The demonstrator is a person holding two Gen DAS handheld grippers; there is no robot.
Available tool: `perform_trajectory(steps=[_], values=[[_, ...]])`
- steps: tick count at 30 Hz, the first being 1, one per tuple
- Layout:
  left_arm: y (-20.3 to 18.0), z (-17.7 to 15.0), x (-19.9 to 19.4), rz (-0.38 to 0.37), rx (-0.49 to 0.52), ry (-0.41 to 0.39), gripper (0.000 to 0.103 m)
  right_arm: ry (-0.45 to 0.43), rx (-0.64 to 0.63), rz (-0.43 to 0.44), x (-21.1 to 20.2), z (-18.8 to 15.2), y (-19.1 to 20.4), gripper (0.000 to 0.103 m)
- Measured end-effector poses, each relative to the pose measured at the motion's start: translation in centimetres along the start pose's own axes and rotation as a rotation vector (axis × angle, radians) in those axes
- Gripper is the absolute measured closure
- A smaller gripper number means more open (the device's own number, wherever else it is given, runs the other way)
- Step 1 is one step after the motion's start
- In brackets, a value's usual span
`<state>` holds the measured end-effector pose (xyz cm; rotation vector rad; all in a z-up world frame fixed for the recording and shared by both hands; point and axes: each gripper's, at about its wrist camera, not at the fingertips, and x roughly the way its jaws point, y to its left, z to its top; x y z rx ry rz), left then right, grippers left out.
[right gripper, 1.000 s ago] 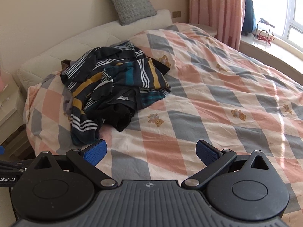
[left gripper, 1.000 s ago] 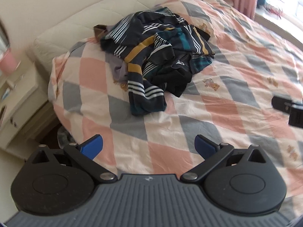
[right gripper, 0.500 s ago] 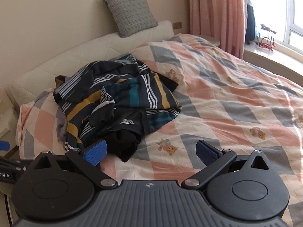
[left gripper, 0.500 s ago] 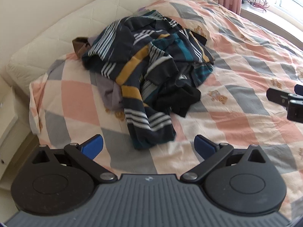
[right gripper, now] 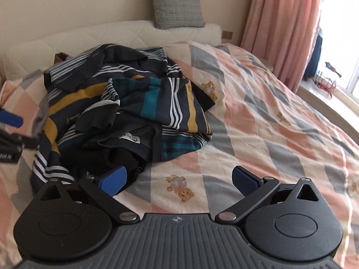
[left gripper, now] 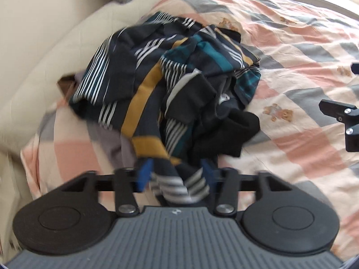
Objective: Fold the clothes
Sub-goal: 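Grasp the striped navy sweater with both grippers and lift it from the pile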
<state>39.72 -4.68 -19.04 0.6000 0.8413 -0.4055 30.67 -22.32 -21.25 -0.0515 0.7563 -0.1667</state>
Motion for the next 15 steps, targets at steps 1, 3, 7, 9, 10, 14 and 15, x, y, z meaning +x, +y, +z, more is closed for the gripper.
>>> perform_trajectory(steps=[1,3,7,9,10,14,15], values=[[-0.2,0.2,0.6,0.003,0.019,-0.016,0.072,-0.007,-0.018,0.0,0.7,0.0,0.0,0.001],[-0.6,0.9,1.8,0.007,0.074,-0.051,0.072,-0.008,-0.047,0.014,2.2,0.1,-0.2,0.003],[-2.2,1.5,4.1,0.037,0.237,-0.105,0.076,0.043,0.101,0.154,5.7,0.9,-2.0,0.011],[-2.0,2.0,5.0,0.032,0.273,-0.123,0.074,0.091,0.299,0.252,7.9,1.1,-3.7,0.014],[-1.8,2.3,5.3,0.027,0.28,-0.132,0.071,0.116,0.424,0.308,9.3,0.9,-4.7,0.015],[-0.3,4.0,6.6,-0.002,0.27,-0.162,0.064,0.166,0.93,0.487,14.8,-1.6,-7.6,0.015],[0.7,4.6,6.8,-0.003,0.245,-0.167,0.058,0.173,1.028,0.506,16.1,-2.4,-7.8,0.011]])
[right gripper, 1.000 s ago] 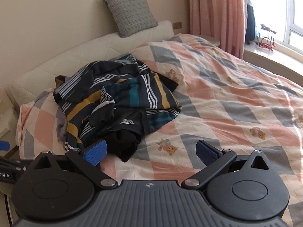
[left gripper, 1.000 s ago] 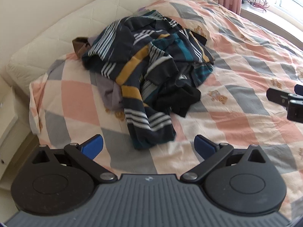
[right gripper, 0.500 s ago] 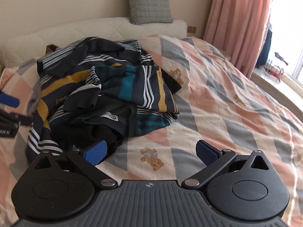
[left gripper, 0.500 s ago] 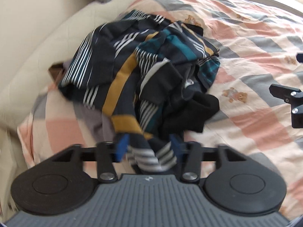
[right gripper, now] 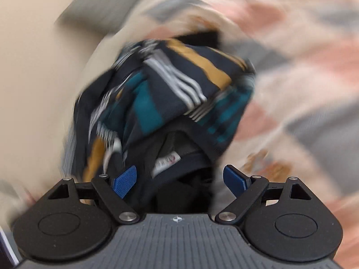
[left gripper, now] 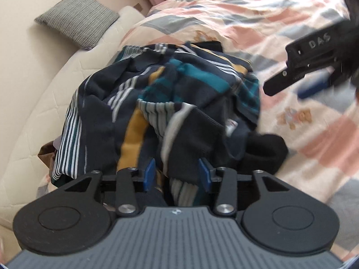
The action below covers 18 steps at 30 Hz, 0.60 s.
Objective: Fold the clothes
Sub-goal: 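Grasp the striped navy sweater with both grippers and lift it from the pile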
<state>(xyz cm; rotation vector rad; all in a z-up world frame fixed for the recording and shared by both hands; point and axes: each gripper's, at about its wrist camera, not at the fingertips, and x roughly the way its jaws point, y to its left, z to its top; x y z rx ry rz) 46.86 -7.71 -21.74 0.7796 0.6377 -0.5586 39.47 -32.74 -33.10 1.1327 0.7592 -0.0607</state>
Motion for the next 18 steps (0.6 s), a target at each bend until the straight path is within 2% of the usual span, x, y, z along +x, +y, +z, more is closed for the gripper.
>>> perform_trajectory(steps=[2,4,6,10,12,14,16,17,18], values=[[2.3,0.6,0.6,0.004,-0.051,-0.01,0.047,-0.011,0.145,0.019,1.6,0.3,-2.0,0.009],[4.7,1.1,1.1,0.01,-0.105,-0.017,0.045,-0.022,0.266,0.019,3.3,0.4,-3.8,0.009],[7.4,1.6,1.8,0.009,-0.161,-0.017,0.045,-0.037,0.336,0.008,4.8,0.2,-5.0,0.011],[12.6,2.7,3.9,0.005,-0.259,-0.005,0.041,-0.08,0.443,0.003,7.2,0.3,-6.7,0.015],[15.0,3.4,5.3,0.003,-0.305,0.006,0.023,-0.1,0.476,0.0,8.0,0.3,-7.1,0.016],[17.1,3.7,7.3,0.012,-0.346,0.035,0.022,-0.108,0.492,0.007,8.5,0.4,-7.1,0.016],[17.9,3.6,9.4,-0.007,-0.343,0.079,0.019,-0.105,0.484,0.02,8.8,0.6,-6.8,0.019],[18.0,3.7,10.3,-0.015,-0.333,0.098,0.018,-0.095,0.472,0.025,8.9,0.7,-6.5,0.035],[18.1,3.8,11.3,-0.023,-0.323,0.118,0.018,-0.083,0.456,0.031,8.9,0.9,-6.3,0.058]])
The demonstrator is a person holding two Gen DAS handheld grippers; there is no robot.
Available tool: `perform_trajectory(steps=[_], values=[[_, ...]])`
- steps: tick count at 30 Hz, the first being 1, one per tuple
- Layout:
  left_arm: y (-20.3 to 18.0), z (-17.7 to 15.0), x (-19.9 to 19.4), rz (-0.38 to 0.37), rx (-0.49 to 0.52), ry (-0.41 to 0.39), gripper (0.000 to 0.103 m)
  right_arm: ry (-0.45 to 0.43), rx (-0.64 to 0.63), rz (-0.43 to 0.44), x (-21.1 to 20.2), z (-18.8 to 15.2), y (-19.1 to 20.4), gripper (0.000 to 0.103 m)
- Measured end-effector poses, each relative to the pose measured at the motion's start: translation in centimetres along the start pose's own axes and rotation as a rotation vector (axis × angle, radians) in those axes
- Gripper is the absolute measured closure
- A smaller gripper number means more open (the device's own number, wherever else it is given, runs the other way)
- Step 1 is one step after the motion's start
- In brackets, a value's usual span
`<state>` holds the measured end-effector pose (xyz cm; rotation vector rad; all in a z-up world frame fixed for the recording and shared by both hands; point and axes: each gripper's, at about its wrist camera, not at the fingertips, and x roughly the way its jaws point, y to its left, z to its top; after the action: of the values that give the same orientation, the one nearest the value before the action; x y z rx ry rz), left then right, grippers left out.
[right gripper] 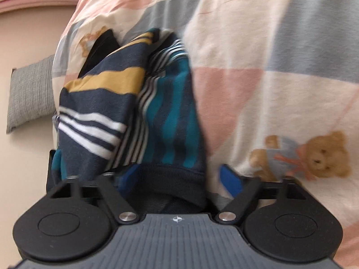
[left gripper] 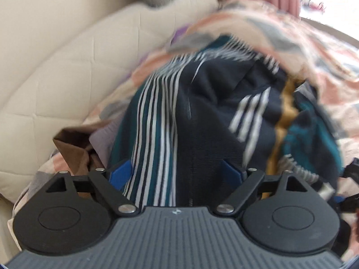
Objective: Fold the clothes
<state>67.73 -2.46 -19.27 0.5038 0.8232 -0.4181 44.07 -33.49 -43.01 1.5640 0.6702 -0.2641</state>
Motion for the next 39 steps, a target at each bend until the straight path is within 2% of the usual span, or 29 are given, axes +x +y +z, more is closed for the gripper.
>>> perform_trajectory(steps=[1,2,3,4,5,6,8,13,19,25,30,32,35,37,39], values=[[-0.1,0.1,0.7,0.001,0.017,0.012,0.017,0.007,-0.015,-0.003,-0.1,0.2,0.2,0.068],[-0.3,0.0,0.9,0.008,0.045,0.006,0.022,0.008,-0.025,-0.011,-0.4,0.3,0.3,0.087],[-0.3,-0.1,1.0,-0.004,0.057,-0.001,0.04,0.0,-0.031,-0.004,-0.9,0.3,0.4,0.093],[-0.1,-0.2,0.7,-0.021,0.045,-0.009,0.049,-0.016,-0.047,0.007,-1.6,0.3,0.6,0.093],[0.5,-0.1,0.0,-0.024,0.021,-0.023,0.071,-0.036,-0.073,0.012,-2.7,0.2,1.2,0.094],[1.1,0.0,-0.6,-0.026,-0.004,-0.036,0.087,-0.057,-0.101,0.016,-3.8,0.1,1.7,0.094],[2.3,0.2,-2.0,-0.03,-0.054,-0.063,0.091,-0.108,-0.124,0.051,-6.5,-0.1,2.7,0.094],[4.8,1.3,-7.8,-0.067,-0.141,-0.151,0.093,-0.202,-0.183,0.19,-13.7,-1.0,5.6,0.095],[6.0,3.1,-17.5,-0.159,-0.211,-0.28,0.093,-0.242,-0.321,0.343,-21.1,-3.0,11.1,0.095],[3.7,2.7,-29.3,-0.252,-0.199,-0.416,0.094,-0.299,-0.416,0.461,-31.4,-5.8,15.3,0.095],[-0.4,-0.6,-39.9,-0.341,-0.169,-0.509,0.094,-0.419,-0.448,0.516,-45.0,-7.4,14.6,0.095],[-2.5,-2.0,-43.3,-0.385,-0.162,-0.522,0.094,-0.48,-0.458,0.511,-51.1,-8.2,13.5,0.095],[-6.5,-4.2,-46.8,-0.475,-0.156,-0.508,0.094,-0.553,-0.46,0.449,-60.0,-8.8,11.4,0.095],[-10.1,-5.9,-48.2,-0.516,-0.132,-0.489,0.094,-0.594,-0.455,0.369,-65.5,-9.2,9.3,0.094],[-13.8,-7.8,-48.5,-0.563,-0.119,-0.45,0.093,-0.624,-0.428,0.244,-70.0,-9.4,6.6,0.094]])
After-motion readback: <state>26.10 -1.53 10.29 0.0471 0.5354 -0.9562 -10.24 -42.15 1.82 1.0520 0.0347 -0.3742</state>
